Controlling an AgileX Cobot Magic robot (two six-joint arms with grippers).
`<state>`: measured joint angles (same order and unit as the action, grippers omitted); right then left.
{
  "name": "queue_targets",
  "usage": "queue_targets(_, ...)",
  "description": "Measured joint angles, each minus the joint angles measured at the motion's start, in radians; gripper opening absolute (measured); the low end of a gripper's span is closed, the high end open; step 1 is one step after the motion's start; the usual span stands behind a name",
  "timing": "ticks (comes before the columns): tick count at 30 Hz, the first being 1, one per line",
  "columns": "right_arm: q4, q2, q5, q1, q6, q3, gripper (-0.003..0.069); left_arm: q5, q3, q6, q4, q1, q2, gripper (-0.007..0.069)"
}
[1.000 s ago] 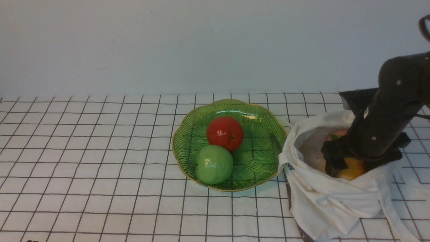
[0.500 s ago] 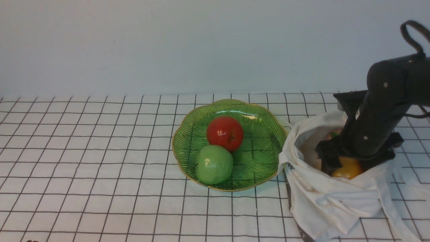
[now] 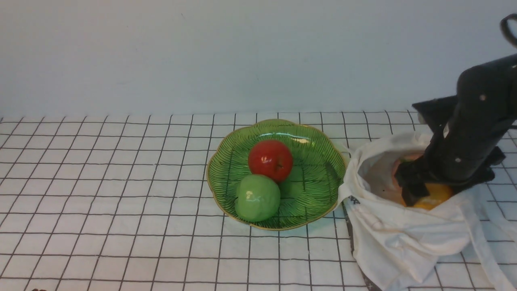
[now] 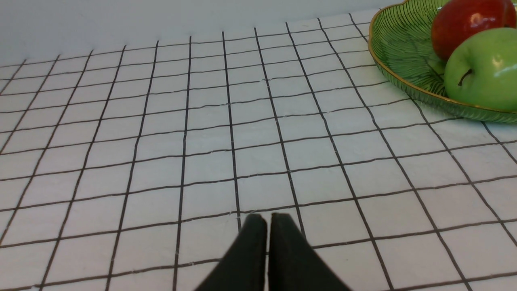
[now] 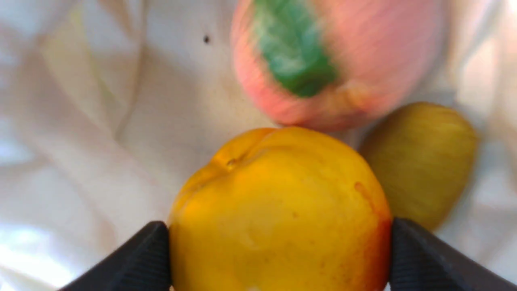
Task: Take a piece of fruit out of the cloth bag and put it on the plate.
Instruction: Use the right arm to put the pear into the empty plate on the left
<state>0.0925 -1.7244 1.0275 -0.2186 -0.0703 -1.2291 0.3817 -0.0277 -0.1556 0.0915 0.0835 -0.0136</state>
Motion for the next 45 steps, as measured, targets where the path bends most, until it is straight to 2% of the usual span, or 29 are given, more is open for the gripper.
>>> queue_targets(10,-0.061,0.258,-0.003,0.000,0.000,0.001,0.0631,0.000,0.000,0.000,0.000,0.000,0.000,-0.0008)
queue_targets(15,-0.159,0.325,-0.132,0.000,0.031,0.001,0.0631,0.000,0.000,0.000,0.000,0.000,0.000,-0.0008)
queue_targets(19,-0.324,0.305,-0.242,0.001,0.118,0.001,0.0631,0.000,0.000,0.000,0.000,0.000,0.000,-0.0008)
queue_targets(23,-0.554,0.220,-0.325,-0.006,0.300,0.001,0.0631,0.000,0.000,0.000,0.000,0.000,0.000,-0.0008)
queue_targets(24,-0.575,0.203,-0.334,-0.011,0.319,0.002,0.0631,0.000,0.000,0.000,0.000,0.000,0.000,-0.0008)
queue_targets(28,-0.769,0.073,-0.399,-0.072,0.509,0.002,0.0631,0.000,0.000,0.000,0.000,0.000,0.000,-0.0008)
queue_targets(31,-0.864,-0.024,-0.465,-0.133,0.629,0.002,0.0631,0.000,0.000,0.000,0.000,0.000,0.000,-0.0008)
queue_targets(34,-0.900,-0.086,-0.519,-0.174,0.711,0.002,0.0631,0.000,0.000,0.000,0.000,0.000,0.000,-0.0008)
queue_targets(39,-0.915,-0.141,-0.565,-0.207,0.768,0.002,0.0631,0.000,0.000,0.000,0.000,0.000,0.000,-0.0008)
queue_targets(45,-0.913,-0.147,-0.586,-0.213,0.802,0.002,0.0687,0.000,0.000,0.000,0.000,0.000,0.000,-0.0008)
